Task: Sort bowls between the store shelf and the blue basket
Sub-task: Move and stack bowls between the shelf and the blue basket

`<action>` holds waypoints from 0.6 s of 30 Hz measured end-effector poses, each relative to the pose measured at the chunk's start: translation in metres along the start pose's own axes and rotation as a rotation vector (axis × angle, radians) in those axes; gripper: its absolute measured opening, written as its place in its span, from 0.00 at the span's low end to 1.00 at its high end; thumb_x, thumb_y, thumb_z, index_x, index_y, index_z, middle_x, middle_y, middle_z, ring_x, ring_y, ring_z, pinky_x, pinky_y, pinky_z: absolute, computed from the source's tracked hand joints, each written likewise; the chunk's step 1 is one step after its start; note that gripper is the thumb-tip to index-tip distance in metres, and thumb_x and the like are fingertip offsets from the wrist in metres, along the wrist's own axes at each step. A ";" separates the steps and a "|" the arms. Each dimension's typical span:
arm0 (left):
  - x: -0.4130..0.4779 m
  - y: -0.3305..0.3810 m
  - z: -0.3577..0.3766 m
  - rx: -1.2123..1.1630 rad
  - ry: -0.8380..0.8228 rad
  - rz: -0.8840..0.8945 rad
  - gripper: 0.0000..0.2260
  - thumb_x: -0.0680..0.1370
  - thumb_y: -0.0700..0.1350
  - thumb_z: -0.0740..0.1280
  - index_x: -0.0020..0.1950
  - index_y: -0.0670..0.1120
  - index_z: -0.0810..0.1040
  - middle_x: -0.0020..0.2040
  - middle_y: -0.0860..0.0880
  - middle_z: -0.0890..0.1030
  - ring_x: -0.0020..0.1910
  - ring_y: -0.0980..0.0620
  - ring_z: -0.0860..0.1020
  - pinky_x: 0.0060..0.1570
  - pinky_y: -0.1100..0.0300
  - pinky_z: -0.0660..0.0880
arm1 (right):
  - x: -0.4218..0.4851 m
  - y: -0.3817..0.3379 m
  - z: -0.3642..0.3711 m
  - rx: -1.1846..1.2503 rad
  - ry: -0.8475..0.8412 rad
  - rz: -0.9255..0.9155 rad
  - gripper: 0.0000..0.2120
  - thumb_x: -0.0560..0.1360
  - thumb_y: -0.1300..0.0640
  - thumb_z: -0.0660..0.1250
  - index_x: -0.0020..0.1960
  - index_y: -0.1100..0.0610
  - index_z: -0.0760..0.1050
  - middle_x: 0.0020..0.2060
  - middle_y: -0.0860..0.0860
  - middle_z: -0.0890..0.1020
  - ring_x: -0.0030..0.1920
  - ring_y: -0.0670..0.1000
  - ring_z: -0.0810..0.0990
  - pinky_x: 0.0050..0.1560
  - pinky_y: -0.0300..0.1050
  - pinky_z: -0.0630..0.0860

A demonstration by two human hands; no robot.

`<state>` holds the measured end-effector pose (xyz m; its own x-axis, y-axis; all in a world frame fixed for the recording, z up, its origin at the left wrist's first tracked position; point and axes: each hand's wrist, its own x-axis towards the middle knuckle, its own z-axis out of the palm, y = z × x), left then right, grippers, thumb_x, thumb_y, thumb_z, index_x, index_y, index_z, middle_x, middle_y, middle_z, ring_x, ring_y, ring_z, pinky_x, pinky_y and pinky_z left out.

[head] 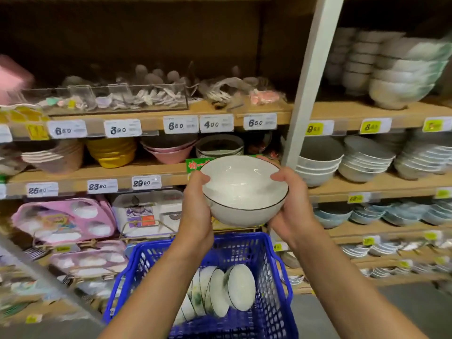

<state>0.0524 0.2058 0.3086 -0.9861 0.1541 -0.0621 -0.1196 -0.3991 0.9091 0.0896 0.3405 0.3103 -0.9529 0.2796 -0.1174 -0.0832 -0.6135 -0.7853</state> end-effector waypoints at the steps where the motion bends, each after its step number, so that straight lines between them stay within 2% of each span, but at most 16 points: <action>1: -0.004 0.001 0.005 -0.015 -0.033 -0.010 0.12 0.75 0.48 0.57 0.49 0.48 0.79 0.45 0.49 0.84 0.47 0.48 0.79 0.46 0.53 0.72 | -0.009 -0.005 -0.001 0.003 0.028 -0.028 0.22 0.72 0.60 0.54 0.61 0.58 0.78 0.53 0.56 0.83 0.52 0.57 0.80 0.49 0.50 0.76; 6: -0.026 -0.004 0.042 -0.059 -0.148 -0.054 0.10 0.78 0.46 0.57 0.50 0.46 0.76 0.46 0.47 0.82 0.46 0.48 0.78 0.44 0.54 0.72 | -0.051 -0.030 -0.019 0.006 0.218 -0.186 0.20 0.72 0.61 0.54 0.57 0.57 0.80 0.51 0.56 0.84 0.48 0.57 0.82 0.41 0.45 0.80; 9: -0.041 -0.015 0.071 -0.056 -0.262 -0.076 0.12 0.78 0.46 0.56 0.50 0.45 0.79 0.44 0.48 0.84 0.43 0.50 0.81 0.39 0.58 0.76 | -0.075 -0.049 -0.040 0.013 0.338 -0.259 0.21 0.72 0.61 0.54 0.61 0.59 0.78 0.55 0.60 0.82 0.51 0.59 0.80 0.41 0.47 0.80; 12: -0.059 -0.025 0.106 -0.023 -0.356 -0.103 0.16 0.79 0.47 0.55 0.56 0.45 0.80 0.51 0.46 0.85 0.49 0.48 0.82 0.41 0.57 0.76 | -0.096 -0.070 -0.064 0.032 0.425 -0.319 0.23 0.73 0.61 0.54 0.63 0.60 0.77 0.57 0.61 0.81 0.51 0.60 0.80 0.43 0.48 0.78; 15: -0.074 -0.037 0.143 -0.008 -0.410 -0.129 0.13 0.78 0.46 0.57 0.53 0.50 0.81 0.53 0.46 0.84 0.53 0.46 0.80 0.45 0.54 0.74 | -0.114 -0.094 -0.093 0.047 0.490 -0.382 0.21 0.73 0.60 0.54 0.61 0.57 0.78 0.54 0.58 0.82 0.50 0.60 0.80 0.38 0.47 0.79; 18: -0.086 -0.051 0.182 0.013 -0.444 -0.146 0.15 0.77 0.45 0.58 0.60 0.48 0.79 0.60 0.44 0.81 0.60 0.41 0.77 0.49 0.49 0.72 | -0.127 -0.121 -0.120 0.045 0.521 -0.424 0.20 0.72 0.61 0.54 0.59 0.57 0.78 0.54 0.59 0.82 0.49 0.60 0.80 0.37 0.46 0.79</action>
<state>0.1645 0.3770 0.3423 -0.8138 0.5811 -0.0104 -0.2496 -0.3334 0.9091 0.2555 0.4682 0.3469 -0.5708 0.8160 -0.0916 -0.4420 -0.3994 -0.8032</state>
